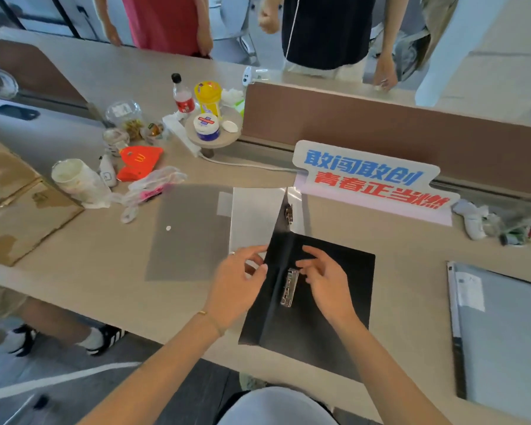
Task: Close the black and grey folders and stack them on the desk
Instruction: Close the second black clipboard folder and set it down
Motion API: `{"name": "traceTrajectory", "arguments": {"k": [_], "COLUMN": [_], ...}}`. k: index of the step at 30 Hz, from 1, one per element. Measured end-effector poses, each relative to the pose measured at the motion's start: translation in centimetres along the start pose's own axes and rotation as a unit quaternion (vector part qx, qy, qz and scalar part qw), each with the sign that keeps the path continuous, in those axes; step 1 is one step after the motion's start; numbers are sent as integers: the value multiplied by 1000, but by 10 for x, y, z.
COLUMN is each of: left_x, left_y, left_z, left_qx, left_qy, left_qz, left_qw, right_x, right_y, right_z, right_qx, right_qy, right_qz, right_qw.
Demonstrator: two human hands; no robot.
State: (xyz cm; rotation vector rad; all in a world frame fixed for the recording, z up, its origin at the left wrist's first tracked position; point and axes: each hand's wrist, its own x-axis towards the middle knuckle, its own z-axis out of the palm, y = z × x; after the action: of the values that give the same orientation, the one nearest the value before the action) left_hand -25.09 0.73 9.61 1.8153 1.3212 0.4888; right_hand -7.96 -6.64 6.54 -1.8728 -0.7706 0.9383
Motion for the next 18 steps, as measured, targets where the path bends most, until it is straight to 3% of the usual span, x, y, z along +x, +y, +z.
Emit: {"name": "traceTrajectory", "arguments": {"k": [3,9,13,18], "left_x": [-11,-28,-23,-3], "left_y": [20,37,19,-31], "left_z": [33,95,126,142], "left_qx": [-14,40,99,168], "left_qy": [-44,-91,-109,-125], "left_qz": [29,120,110,37], "left_qw": [999,988,983,977], "right_x": [-12,-9,-6,-1], "right_y": [-12,15,44,81], "right_z": [-23,-61,-82,-100], "right_qx": [25,-56,-85,-76], "right_qy": [34,99,118,126], "right_qz": [-14,2,40,97], "right_qw": [999,994,989,984]}}
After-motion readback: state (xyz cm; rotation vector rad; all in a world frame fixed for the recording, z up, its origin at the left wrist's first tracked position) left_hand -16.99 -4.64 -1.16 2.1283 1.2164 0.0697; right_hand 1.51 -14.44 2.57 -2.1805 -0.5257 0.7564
